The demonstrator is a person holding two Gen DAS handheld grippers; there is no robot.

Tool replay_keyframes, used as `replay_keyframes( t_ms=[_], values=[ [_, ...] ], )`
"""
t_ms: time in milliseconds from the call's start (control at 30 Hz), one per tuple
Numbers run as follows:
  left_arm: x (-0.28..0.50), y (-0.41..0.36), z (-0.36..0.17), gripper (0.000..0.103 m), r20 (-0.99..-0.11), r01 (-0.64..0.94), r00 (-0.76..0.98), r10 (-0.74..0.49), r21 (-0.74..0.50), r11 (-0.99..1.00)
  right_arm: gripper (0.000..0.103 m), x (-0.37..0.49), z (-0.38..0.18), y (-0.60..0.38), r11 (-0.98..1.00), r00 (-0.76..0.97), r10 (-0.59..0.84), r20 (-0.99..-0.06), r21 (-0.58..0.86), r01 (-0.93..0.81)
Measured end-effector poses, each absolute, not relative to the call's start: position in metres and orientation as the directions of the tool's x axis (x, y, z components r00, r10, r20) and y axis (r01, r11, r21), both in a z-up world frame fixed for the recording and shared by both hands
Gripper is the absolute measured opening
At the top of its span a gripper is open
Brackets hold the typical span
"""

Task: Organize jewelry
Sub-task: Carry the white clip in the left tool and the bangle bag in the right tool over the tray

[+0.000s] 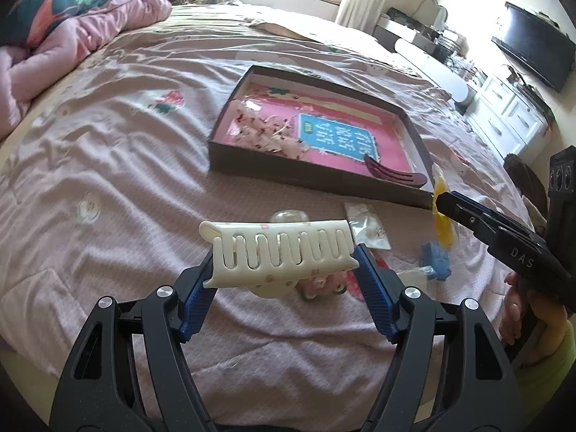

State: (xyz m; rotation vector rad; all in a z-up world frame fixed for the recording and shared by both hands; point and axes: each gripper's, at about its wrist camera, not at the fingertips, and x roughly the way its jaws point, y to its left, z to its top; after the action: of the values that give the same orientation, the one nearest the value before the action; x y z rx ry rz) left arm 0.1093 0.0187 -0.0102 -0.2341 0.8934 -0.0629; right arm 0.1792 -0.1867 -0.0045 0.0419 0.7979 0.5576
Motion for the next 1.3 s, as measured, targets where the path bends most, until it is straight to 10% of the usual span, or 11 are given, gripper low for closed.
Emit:
replay_keyframes(
  t_ms=[1300],
  values=[
    [0.227, -0.025, 0.018, 0.063, -0.715, 0.089, 0.668, -0.203, -0.194, 0.977, 0.038, 0.231, 0.031, -0.21, 0.904, 0.664, 0.412, -0.624, 0.187, -0.384]
  ],
)
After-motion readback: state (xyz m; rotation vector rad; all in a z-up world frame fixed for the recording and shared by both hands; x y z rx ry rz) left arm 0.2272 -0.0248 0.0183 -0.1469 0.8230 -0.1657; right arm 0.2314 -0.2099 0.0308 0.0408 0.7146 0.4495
